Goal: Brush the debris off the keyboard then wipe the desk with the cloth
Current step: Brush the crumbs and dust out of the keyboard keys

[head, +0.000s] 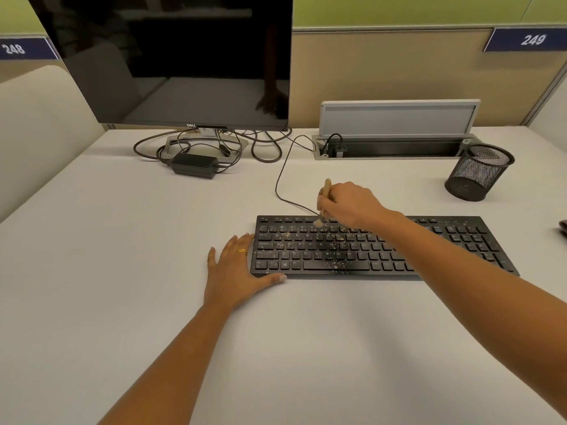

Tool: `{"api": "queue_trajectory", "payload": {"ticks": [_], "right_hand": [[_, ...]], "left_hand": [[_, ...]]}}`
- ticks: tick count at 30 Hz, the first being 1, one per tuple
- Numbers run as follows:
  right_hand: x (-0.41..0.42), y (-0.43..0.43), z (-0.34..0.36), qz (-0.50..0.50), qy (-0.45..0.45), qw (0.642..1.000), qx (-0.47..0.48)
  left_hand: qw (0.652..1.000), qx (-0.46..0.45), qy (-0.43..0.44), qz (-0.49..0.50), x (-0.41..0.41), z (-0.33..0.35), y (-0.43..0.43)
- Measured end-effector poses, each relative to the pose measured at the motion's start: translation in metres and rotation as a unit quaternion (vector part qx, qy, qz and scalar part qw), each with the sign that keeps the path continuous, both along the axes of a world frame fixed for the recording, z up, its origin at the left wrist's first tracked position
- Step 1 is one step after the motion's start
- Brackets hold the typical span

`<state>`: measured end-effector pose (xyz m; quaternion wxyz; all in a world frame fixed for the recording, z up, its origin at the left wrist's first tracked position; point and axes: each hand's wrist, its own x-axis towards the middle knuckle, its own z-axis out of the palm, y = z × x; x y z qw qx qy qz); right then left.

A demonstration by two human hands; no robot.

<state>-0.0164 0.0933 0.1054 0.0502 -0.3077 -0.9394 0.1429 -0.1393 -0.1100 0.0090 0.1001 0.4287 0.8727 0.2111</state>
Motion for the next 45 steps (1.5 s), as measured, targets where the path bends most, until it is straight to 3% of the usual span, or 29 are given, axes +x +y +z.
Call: {"api": "queue_trajectory", "payload": {"ticks": [3,7,12,19,23,30,35,41,45], "right_hand": [[0.0,0.009,0.003,-0.035,0.022,0.999,0.014],[-0.001,0.011,-0.001,-0.061,0.099,0.991,-0.057],[0.0,0.006,-0.005,-0.043,0.049,0.996,-0.059],[0.002,0.007,-0.002,-0.016,0.056,0.996,-0.062],[0.006,0.008,0.003,-0.017,0.004,1.0,-0.021],[0.007,0.012,0.004,-0.006,0.028,0.999,-0.038],[0.007,0.012,0.004,-0.011,-0.016,0.999,0.049],[0.005,0.015,0.005,-0.042,0.053,0.997,-0.023],[0.008,0.014,-0.001,-0.039,0.035,0.998,-0.017]], "left_hand": [[1.0,0.0,0.003,0.003,0.001,0.0,0.0],[1.0,0.005,-0.001,0.0,0.003,0.001,0.0],[1.0,0.003,-0.001,0.001,0.002,0.002,0.0],[1.0,0.008,0.008,0.0,0.0,-0.003,0.0],[1.0,0.006,0.001,0.002,0.002,0.0,-0.001],[1.0,0.013,-0.007,0.005,0.002,0.0,0.0],[1.0,0.015,-0.007,0.004,0.002,0.001,0.0],[1.0,0.017,-0.008,0.005,0.001,-0.002,0.0],[1.0,0.02,-0.009,0.004,0.0,-0.004,0.001]]}}
